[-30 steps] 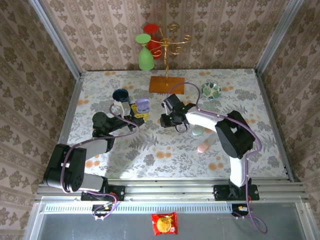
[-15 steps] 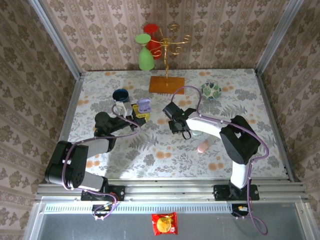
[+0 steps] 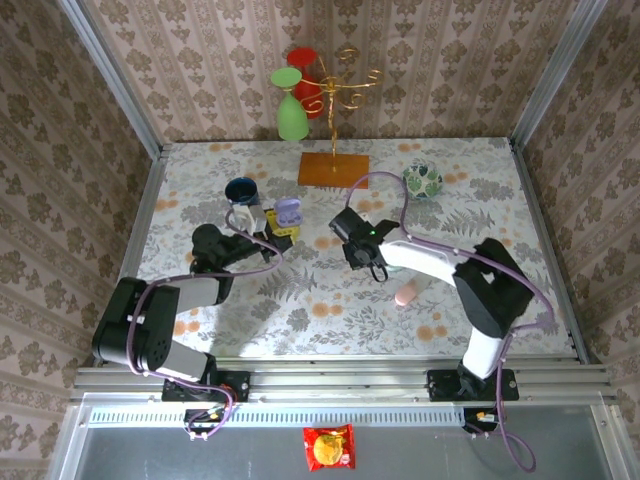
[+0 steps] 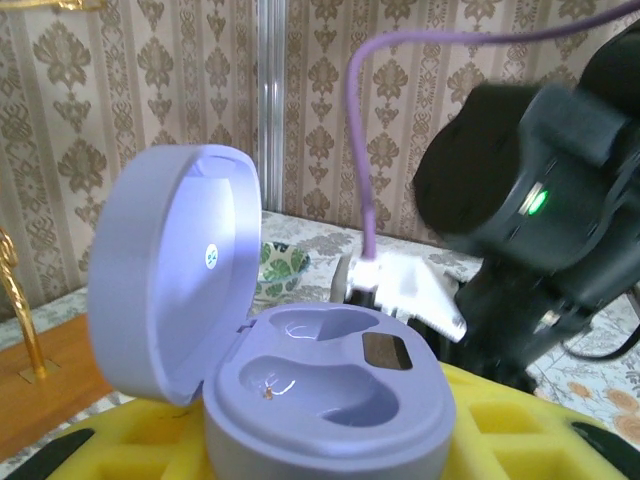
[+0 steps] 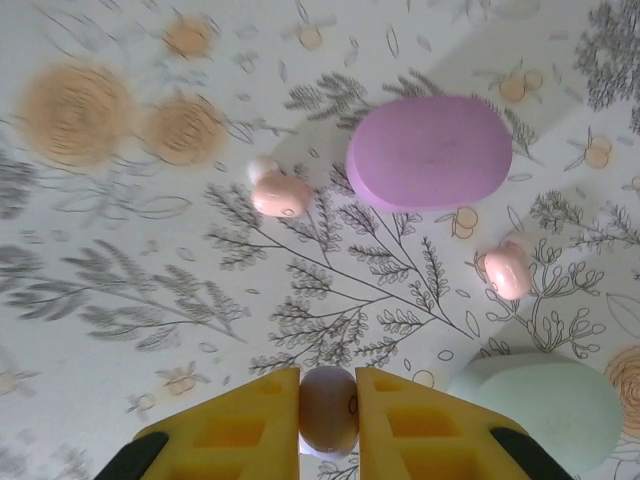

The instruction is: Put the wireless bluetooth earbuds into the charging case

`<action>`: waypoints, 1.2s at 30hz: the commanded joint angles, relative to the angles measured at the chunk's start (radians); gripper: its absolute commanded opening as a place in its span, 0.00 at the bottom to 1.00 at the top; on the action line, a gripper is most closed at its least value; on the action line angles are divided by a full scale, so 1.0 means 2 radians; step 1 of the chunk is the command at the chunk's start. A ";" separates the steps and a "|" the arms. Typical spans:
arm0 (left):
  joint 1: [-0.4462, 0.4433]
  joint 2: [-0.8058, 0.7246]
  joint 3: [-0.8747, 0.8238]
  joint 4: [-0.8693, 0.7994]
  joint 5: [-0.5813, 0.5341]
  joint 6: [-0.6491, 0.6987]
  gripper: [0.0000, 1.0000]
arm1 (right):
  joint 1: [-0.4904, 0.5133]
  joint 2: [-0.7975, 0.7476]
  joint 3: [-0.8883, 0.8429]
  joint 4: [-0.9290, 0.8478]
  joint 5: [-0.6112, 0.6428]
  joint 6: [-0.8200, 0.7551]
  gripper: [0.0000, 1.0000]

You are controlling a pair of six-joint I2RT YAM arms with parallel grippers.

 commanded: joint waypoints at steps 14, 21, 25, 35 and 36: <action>-0.031 0.029 0.011 0.013 0.066 0.021 0.42 | 0.014 -0.215 -0.087 0.216 -0.154 -0.163 0.19; -0.037 0.030 0.015 0.014 0.086 0.017 0.42 | 0.035 -0.183 -0.028 0.200 -0.182 -0.214 0.20; -0.037 0.029 0.014 0.013 0.089 0.016 0.42 | 0.042 -0.160 -0.003 0.194 -0.187 -0.225 0.20; -0.036 0.022 0.012 0.014 0.085 0.012 0.41 | 0.048 -0.124 0.010 0.186 -0.189 -0.234 0.20; -0.036 0.022 0.012 0.013 0.086 0.011 0.41 | 0.047 -0.123 0.009 0.187 -0.191 -0.234 0.20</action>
